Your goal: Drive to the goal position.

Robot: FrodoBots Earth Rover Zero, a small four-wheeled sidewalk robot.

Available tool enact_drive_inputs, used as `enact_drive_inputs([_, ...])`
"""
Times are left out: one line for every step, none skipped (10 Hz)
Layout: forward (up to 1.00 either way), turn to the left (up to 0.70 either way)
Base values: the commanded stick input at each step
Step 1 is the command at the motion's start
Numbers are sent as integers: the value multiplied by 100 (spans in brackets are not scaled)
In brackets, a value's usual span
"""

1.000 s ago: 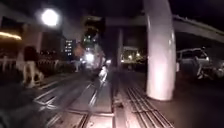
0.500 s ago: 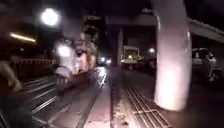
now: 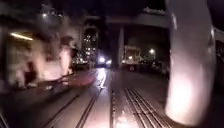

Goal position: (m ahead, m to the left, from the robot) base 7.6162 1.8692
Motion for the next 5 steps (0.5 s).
enact_drive_inputs([70, 0])
enact_drive_inputs([70, 0])
enact_drive_inputs([70, 0])
enact_drive_inputs([70, 0])
enact_drive_inputs([70, 0])
